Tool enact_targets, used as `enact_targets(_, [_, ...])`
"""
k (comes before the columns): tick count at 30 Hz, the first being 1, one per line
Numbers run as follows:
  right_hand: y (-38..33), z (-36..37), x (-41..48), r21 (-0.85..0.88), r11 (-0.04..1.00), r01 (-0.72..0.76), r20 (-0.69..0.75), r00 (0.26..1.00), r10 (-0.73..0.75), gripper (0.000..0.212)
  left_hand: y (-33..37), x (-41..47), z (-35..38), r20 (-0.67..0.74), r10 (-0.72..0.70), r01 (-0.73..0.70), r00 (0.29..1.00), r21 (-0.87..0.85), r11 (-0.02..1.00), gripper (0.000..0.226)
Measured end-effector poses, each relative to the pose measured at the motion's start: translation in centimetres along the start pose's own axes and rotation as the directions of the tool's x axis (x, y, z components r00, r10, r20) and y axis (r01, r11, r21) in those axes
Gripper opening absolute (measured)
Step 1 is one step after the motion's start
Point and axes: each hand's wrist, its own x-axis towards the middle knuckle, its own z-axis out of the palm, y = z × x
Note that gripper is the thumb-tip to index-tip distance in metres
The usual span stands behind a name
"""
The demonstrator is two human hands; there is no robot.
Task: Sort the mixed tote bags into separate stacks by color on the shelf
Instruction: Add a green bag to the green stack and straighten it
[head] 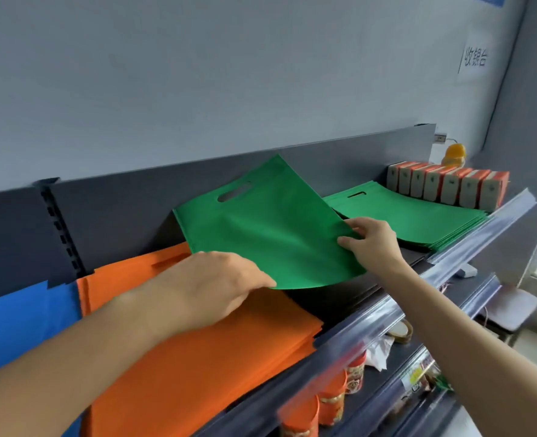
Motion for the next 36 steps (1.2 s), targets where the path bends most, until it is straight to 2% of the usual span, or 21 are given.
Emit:
enact_targets(6, [6.0,-7.1,8.0,-0.074,0.997,0.034,-0.055,0.998,-0.038,0.041,3.8,11.3,3.1,0.008,0.015,-0.015,1.0,0.016,1.0,0.028])
enact_targets(10, [9.9,-12.4,13.5,-0.145,0.989,0.037,-0.065,0.997,-0.047,0.04,6.6,18.7,5.7,-0.015,0.01,-0.009,1.0,0.025,1.0,0.033])
enact_targets(13, [12.5,-15.3,16.8,-0.227,0.973,0.051,-0.078,0.994,-0.07,0.037,8.4,23.6,7.4,-0.036,-0.067,0.066,0.997,-0.033,0.997,0.039])
enact_targets(20, [17.2,-19.0,21.9,-0.382,0.923,0.053,-0.115,0.988,-0.104,0.033,10.7,31.4,10.9,0.047,-0.145,0.149,0.988,-0.077,0.986,0.044])
enact_targets(22, [17.7,-19.6,23.1,-0.467,0.883,0.056,-0.141,0.98,-0.137,0.035,10.9,33.1,11.7,0.064,-0.169,0.174,0.984,-0.08,0.982,0.043])
enact_targets(24, [18.0,-19.8,23.6,-0.607,0.791,0.074,-0.146,0.968,-0.202,0.038,11.2,34.4,12.7,0.133,-0.195,0.209,0.972,-0.098,0.973,0.037])
enact_targets(26, [17.9,-19.5,23.5,-0.657,0.739,0.151,-0.088,0.958,-0.274,0.037,11.7,35.2,13.8,0.261,-0.213,0.247,0.941,-0.104,0.963,0.033])
enact_targets(28, [17.6,-18.7,22.9,-0.592,0.756,0.279,0.075,0.953,-0.293,0.032,12.1,35.5,14.7,0.357,-0.227,0.283,0.906,-0.11,0.953,0.042])
enact_targets(30, [17.5,-17.4,22.1,-0.477,0.813,0.334,0.322,0.927,-0.192,0.03,12.1,35.6,15.1,0.368,-0.25,0.316,0.895,-0.128,0.94,0.048])
enact_targets(32, [17.6,-16.3,21.4,-0.499,0.795,0.347,0.483,0.872,-0.078,0.033,12.0,35.5,15.0,0.359,-0.254,0.327,0.898,-0.158,0.932,0.05])
enact_targets(36, [17.1,-15.4,20.8,-0.565,0.77,0.297,0.401,0.914,-0.059,0.03,12.1,33.9,12.9,0.309,-0.27,0.337,0.912,-0.19,0.922,0.045])
